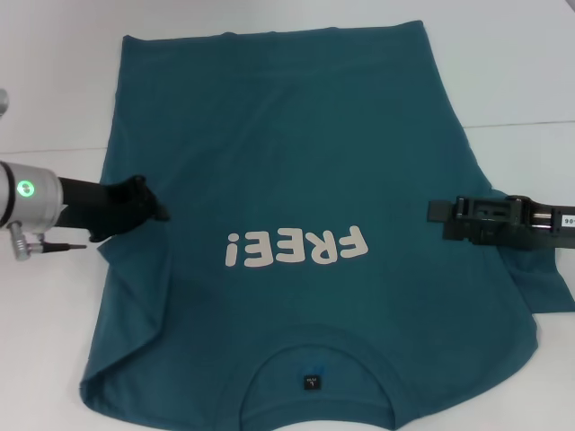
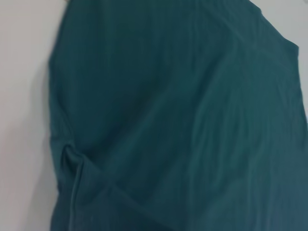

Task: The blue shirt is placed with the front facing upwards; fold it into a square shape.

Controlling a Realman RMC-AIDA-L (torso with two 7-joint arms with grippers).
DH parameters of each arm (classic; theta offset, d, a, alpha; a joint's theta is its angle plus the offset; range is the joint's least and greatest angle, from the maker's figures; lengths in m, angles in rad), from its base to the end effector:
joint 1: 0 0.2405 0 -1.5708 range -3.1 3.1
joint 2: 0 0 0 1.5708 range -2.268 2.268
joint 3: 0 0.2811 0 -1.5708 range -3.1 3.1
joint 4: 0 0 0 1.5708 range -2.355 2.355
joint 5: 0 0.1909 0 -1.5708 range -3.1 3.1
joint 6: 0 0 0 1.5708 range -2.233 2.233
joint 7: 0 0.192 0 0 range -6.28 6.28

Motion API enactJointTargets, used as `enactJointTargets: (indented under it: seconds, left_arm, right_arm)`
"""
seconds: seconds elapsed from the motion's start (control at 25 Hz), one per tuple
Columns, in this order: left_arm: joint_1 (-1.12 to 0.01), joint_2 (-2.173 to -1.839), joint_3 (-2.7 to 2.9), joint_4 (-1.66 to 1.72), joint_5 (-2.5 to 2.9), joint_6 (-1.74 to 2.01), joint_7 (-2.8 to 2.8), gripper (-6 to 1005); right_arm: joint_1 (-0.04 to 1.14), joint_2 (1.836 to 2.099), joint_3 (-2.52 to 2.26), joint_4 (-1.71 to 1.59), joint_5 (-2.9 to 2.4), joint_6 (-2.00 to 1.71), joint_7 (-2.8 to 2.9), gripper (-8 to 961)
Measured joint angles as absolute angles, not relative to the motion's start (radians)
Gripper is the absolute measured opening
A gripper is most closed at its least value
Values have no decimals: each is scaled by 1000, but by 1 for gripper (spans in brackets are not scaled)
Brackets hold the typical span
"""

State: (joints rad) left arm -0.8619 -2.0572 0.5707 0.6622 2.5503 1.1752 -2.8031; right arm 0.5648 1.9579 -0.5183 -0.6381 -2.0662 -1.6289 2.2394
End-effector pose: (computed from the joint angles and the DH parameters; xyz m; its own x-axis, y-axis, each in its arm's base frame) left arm -0.2475 0.4551 -0.0431 -0.0225 0.8835 0.4679 0.9957 0.0617 -0.0685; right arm 0.2706 0.3648 0.0093 0.1662 -0.8442 -0.5096 -0.9151 -0.3246 0.2393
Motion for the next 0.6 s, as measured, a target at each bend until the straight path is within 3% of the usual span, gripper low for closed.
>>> enactJointTargets:
  seconds: [0.4, 0.6]
  left_arm:
    - [-883, -2066, 623, 629, 2479, 1139, -2725, 58]
    - [-890, -2071, 647, 633, 2451, 1127, -2721, 272]
  right_arm:
    - [564, 1956, -520, -637, -2072, -1621, 2228, 828]
    - [565, 1956, -520, -637, -2072, -1618, 2227, 825]
